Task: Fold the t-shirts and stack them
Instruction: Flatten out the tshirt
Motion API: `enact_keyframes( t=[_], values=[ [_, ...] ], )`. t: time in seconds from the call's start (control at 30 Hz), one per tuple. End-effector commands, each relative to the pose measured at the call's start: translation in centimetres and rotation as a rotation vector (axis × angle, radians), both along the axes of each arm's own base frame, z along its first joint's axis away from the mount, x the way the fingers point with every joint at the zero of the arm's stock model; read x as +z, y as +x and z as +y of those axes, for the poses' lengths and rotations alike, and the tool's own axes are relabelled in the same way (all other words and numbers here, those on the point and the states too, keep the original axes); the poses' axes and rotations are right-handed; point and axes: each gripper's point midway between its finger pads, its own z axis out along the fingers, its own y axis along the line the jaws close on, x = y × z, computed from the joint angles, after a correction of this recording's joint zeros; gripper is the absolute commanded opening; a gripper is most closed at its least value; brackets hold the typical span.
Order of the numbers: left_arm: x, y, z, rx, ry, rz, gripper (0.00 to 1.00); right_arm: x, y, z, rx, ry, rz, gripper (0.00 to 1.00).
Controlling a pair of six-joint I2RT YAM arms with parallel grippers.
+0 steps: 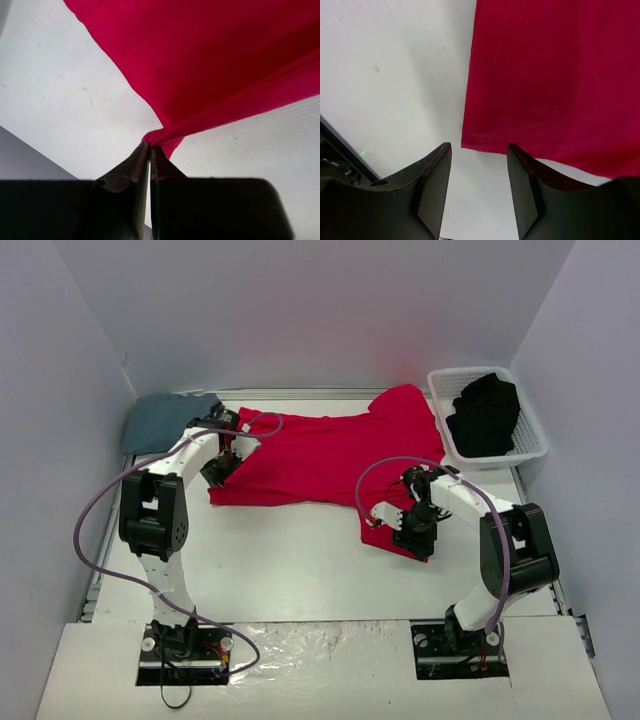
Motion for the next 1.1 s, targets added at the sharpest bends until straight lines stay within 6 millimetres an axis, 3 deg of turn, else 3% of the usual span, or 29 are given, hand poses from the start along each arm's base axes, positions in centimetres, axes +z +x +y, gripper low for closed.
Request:
enact_keyframes(
  t=[0.0,1.07],
  values=[
    [2.0,0.0,0.6,0.013,0.009,-0.049,0.02,0.3,-1.2,-0.8,-0.005,-0.038,0.035,0.44],
    [2.0,-0.1,0.7,0.004,0.016,-0.048,0.02,-3.1,0.1,-0.4,-0.019,-0.185,0.094,0.44]
  ],
)
